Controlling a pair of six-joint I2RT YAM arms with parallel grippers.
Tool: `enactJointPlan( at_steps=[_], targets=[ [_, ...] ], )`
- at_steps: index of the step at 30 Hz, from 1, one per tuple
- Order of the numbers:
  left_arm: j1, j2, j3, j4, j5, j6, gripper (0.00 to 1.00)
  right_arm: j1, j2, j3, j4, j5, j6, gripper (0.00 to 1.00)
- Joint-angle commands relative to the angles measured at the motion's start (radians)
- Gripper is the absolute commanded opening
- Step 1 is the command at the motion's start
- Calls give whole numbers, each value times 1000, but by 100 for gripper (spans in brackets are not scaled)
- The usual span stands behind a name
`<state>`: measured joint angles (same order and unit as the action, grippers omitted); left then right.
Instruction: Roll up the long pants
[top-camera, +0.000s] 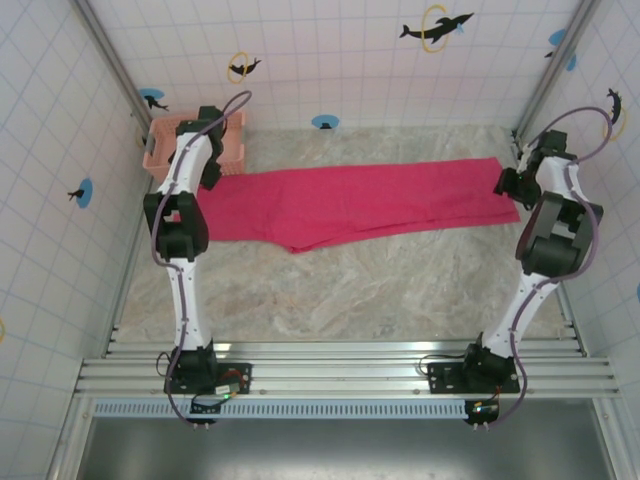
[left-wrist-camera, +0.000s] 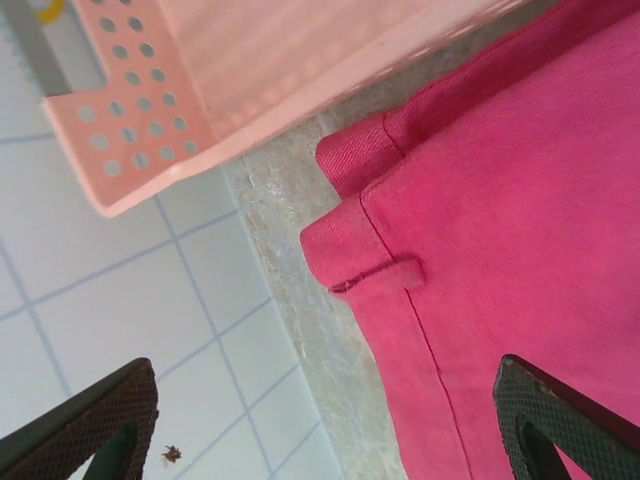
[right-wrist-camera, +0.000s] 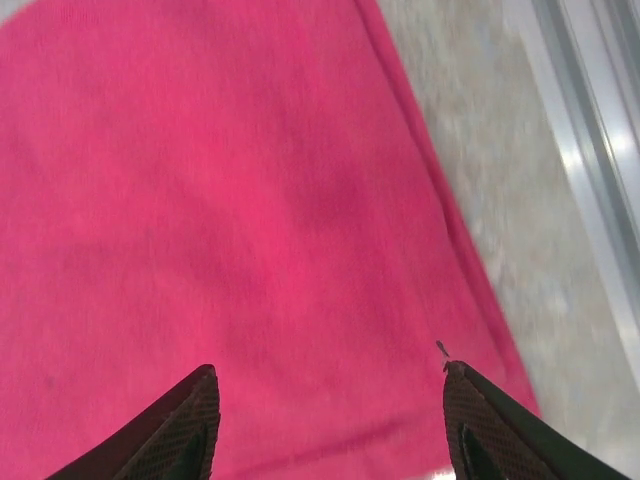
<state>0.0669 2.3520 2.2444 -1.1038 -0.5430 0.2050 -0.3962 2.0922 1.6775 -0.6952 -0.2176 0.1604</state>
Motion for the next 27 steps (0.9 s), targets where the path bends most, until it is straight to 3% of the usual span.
enactJointPlan(
  at_steps=[1,6,15,20,27],
  targets=[
    [-65,-136,-103,30,99,-43,90,-37,-111,-113,55,-55,23,62],
    [-104,-168,-218,71,258,-89,91,-85,-145,-238,156,-123,88,62],
    [-210,-103,-197,76,501,-168,94,-110,-71,-262,213,-166,145,59],
    [-248,-26,-111,21,542,-187,94,-110,-16,-262,243,-151,181,58],
    [-312,-7,-78,19,546,-194,95,-123,-63,-346,314,-119,208,60]
  ],
)
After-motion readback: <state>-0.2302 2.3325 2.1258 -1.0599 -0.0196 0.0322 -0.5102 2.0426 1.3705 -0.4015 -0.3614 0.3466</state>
